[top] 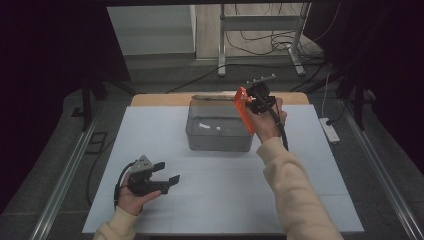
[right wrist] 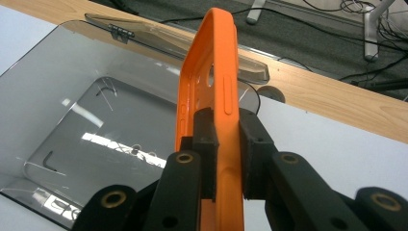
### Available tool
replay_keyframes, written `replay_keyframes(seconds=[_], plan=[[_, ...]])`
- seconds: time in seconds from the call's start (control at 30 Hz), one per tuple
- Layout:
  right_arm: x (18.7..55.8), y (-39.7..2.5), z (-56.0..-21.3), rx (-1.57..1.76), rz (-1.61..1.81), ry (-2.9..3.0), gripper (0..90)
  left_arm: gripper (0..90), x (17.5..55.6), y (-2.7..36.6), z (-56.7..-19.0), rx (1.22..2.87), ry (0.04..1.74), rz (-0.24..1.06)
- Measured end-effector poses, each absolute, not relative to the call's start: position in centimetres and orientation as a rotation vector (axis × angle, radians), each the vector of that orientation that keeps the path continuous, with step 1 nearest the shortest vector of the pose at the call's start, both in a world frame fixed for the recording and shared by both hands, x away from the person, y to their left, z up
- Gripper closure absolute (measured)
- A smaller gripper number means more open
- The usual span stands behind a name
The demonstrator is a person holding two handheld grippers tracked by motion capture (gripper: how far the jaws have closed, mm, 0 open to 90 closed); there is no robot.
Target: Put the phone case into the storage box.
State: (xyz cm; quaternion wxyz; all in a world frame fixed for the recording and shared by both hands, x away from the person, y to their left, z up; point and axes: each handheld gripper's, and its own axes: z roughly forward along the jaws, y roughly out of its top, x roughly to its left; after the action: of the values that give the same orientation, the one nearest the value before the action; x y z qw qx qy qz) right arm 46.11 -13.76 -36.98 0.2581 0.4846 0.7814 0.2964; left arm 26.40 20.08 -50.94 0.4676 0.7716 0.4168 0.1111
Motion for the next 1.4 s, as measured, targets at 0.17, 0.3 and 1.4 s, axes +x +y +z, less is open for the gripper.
replay_keyframes(seconds=[0.17, 0.3, 1.4], plan=[[46.2, -13.5, -37.1, 1.321, 0.789, 2.107, 79.4, 19.8, 26.4, 20.0, -50.9, 1.898, 1.008, 0.275], [46.4, -13.2, -37.3, 1.328, 0.775, 2.106, 79.4, 19.8, 26.3, 20.1, -50.9, 1.898, 0.999, 0.275], [47.4, -12.6, -37.9, 1.38, 0.661, 2.056, 79.3, 19.8, 26.2, 20.0, -51.0, 1.916, 0.99, 0.276]])
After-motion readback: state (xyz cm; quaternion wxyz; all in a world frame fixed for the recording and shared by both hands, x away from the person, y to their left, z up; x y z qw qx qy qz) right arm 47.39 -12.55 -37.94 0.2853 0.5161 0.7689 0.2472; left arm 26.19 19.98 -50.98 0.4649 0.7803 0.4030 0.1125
